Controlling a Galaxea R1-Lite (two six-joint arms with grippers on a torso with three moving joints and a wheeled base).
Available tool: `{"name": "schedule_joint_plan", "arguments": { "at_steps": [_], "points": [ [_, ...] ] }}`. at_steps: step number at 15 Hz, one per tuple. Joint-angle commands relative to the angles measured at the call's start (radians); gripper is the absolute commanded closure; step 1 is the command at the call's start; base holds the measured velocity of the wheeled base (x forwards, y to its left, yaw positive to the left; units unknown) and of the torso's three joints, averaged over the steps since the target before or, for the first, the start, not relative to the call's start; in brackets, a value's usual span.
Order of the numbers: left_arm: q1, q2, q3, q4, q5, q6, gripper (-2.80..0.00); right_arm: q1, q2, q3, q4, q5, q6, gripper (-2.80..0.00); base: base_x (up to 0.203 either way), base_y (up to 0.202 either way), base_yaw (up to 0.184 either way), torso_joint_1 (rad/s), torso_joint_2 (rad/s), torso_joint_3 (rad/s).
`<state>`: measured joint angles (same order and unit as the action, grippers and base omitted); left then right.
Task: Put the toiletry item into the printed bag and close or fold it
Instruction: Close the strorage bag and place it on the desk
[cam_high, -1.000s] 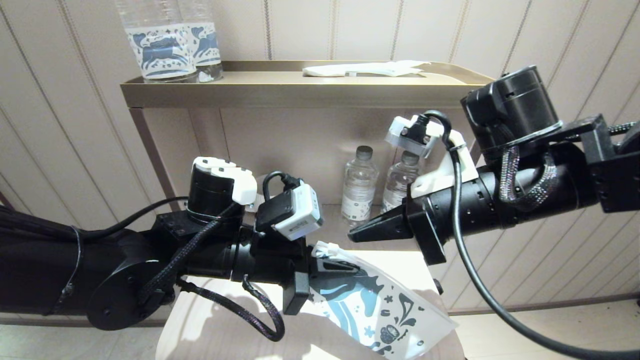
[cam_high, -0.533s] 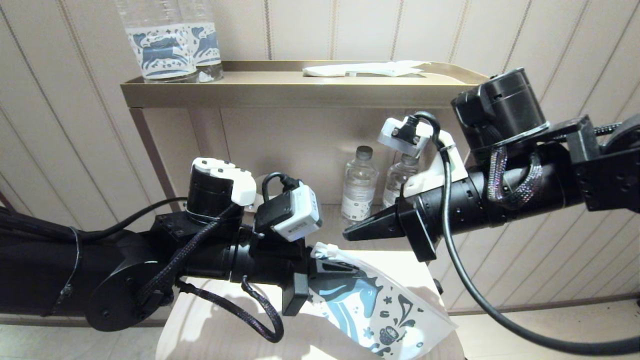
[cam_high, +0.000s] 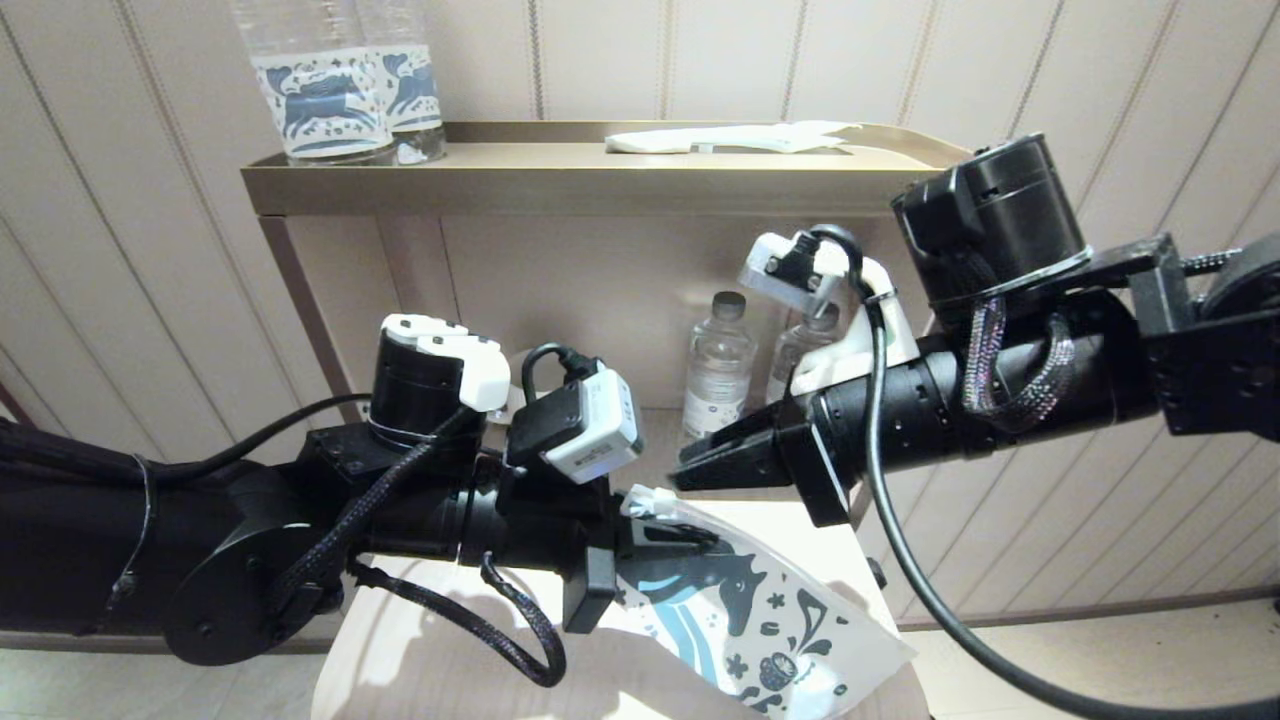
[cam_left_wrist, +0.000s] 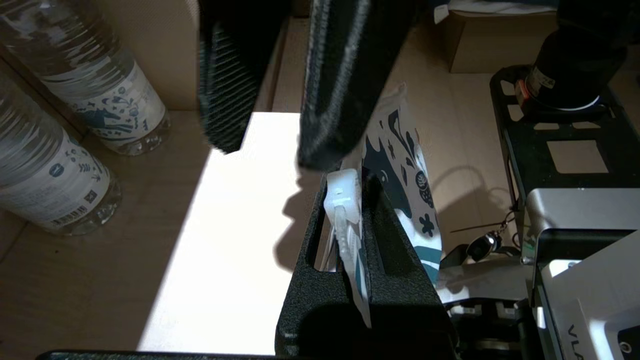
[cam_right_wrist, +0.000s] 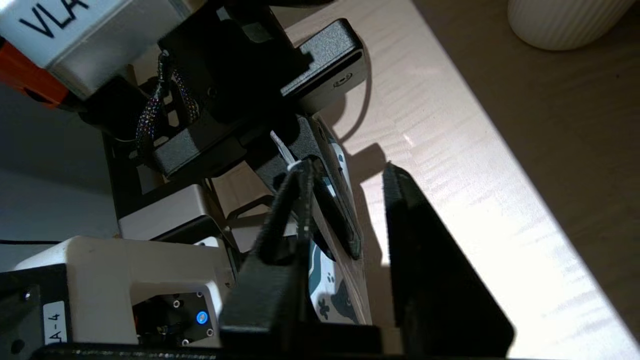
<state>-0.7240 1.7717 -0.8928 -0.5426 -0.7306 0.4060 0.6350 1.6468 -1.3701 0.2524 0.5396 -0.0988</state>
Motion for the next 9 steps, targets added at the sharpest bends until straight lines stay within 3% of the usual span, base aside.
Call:
{"name": "schedule_joint_plan", "arguments": {
  "at_steps": [1,6,9],
  "points": [
    [0.000,0.000,-0.002,-0.004,-0.004,0.003,0.00,0.009,0.007,-0.025,0.003,-0.004,0.015,-2.80,0.000,0.000,0.000,0.000,0.00,0.000],
    [0.000,-0.005,0.002,-0.004,-0.004,0.004,0.00,0.012,0.005,-0.015,0.002,-0.001,0.013,-2.80,0.000,0.000,0.000,0.000,0.00,0.000],
    [0.000,-0.003,0.002,-0.004,-0.004,0.004,0.00,0.012,0.005,-0.007,0.001,0.052,0.009,-2.80,0.000,0.000,0.000,0.000,0.00,0.000]
  ]
}}
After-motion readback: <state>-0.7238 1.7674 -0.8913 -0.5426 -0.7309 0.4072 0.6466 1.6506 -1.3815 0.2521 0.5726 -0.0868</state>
